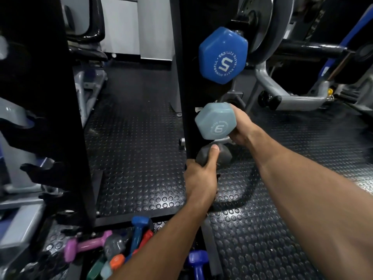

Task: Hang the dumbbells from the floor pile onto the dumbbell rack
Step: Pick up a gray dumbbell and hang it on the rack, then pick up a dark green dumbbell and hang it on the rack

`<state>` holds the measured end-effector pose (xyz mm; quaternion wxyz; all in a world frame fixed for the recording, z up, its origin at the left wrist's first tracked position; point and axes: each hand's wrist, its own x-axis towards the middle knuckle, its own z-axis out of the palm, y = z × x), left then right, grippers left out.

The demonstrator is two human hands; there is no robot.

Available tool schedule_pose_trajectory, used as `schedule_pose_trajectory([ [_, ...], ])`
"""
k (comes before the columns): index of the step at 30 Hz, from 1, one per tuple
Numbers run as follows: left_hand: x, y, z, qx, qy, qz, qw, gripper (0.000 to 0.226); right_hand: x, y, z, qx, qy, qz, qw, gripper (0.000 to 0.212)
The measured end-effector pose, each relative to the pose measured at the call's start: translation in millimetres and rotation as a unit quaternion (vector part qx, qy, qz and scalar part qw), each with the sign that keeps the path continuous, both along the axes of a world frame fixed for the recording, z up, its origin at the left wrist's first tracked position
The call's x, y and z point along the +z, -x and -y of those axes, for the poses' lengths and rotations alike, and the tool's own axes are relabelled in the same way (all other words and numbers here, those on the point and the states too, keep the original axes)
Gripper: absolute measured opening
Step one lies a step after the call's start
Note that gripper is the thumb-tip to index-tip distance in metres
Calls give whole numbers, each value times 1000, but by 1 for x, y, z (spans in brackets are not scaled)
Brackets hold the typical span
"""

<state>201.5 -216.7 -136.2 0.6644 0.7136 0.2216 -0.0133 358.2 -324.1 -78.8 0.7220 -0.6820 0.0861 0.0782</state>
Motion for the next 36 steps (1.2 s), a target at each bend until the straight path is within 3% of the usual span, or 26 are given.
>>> schedule_pose_trajectory([
  [3, 10, 1, -6, -8, -61, 29, 998, 75, -6, 2, 1, 19, -5, 7, 1000, 33],
  [8, 7, 15, -16, -79, -168, 28, 982, 72, -21, 15, 9, 23, -16, -3, 1000, 32],
  [14, -25, 46, -39, -170, -289, 9, 942, 87, -78, 53, 32, -69, -20, -53, 996, 45],
  [20, -91, 81, -78, -236, -366, -51, 899, 113, -158, 138, 34, -83, 68, -166, 980, 50],
  [23, -125, 99, -98, -275, -414, -104, 861, 108, -192, 187, 27, -64, 92, -221, 969, 47],
  [25, -148, 110, -111, -296, -426, -130, 845, 101, -213, 217, 21, -50, 98, -253, 961, 39],
  [30, -188, 136, -132, -338, -445, -177, 810, 92, -263, 267, 10, -4, 140, -293, 946, 47],
  [36, -219, 160, -149, -357, -457, -175, 796, 84, -292, 293, -7, -6, 147, -321, 936, 29],
])
